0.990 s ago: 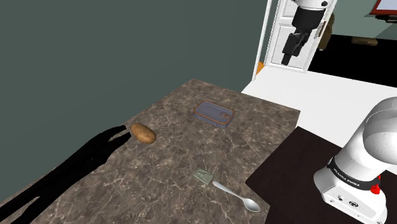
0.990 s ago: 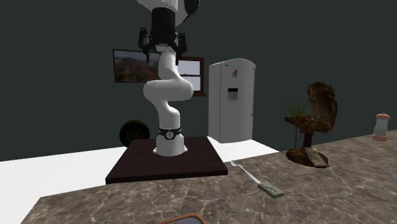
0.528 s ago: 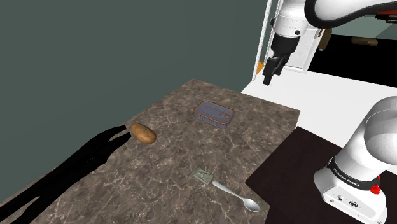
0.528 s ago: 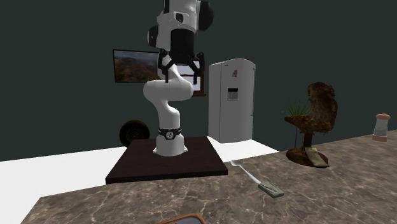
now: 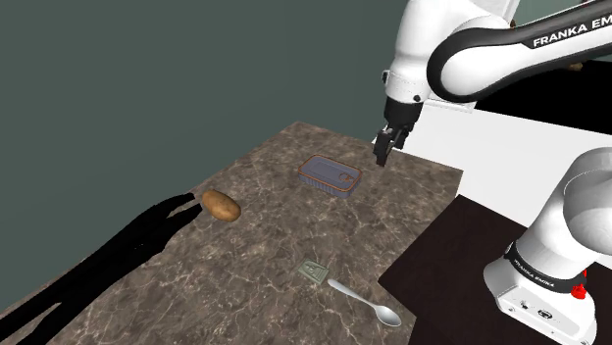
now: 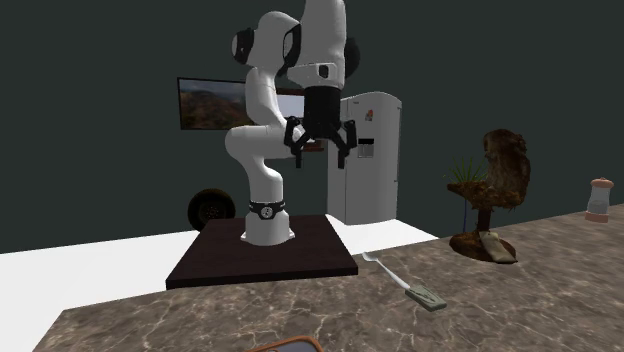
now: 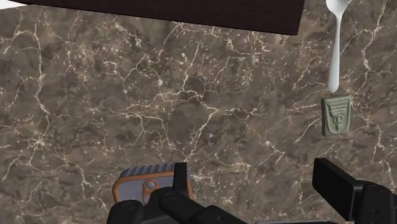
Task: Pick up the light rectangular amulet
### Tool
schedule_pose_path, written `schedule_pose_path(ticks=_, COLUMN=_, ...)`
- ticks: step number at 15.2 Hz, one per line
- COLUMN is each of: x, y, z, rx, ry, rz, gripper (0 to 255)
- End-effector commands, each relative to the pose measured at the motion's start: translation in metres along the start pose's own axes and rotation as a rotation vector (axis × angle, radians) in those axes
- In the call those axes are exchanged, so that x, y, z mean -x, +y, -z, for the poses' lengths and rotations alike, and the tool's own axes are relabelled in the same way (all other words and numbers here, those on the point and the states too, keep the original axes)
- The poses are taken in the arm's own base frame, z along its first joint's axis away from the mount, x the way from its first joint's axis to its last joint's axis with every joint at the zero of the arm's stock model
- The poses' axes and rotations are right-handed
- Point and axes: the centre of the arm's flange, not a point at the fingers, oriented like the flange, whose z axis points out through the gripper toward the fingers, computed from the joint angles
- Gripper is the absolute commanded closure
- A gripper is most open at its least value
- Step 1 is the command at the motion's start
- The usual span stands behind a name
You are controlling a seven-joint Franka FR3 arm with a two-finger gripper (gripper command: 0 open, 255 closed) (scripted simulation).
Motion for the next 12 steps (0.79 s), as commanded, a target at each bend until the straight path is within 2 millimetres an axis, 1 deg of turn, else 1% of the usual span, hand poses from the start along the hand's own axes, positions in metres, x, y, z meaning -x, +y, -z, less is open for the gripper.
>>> schedule_pose_path(ticks=1, x=-0.004, y=-0.02, z=-0.02, rx=-0.003, ry=-0.003, rz=0.005, gripper=0)
schedule_pose_path(ticks=12, x=-0.03, y=-0.119, z=-0.122, rx=-0.012, ry=-0.027, rz=0.032, gripper=0)
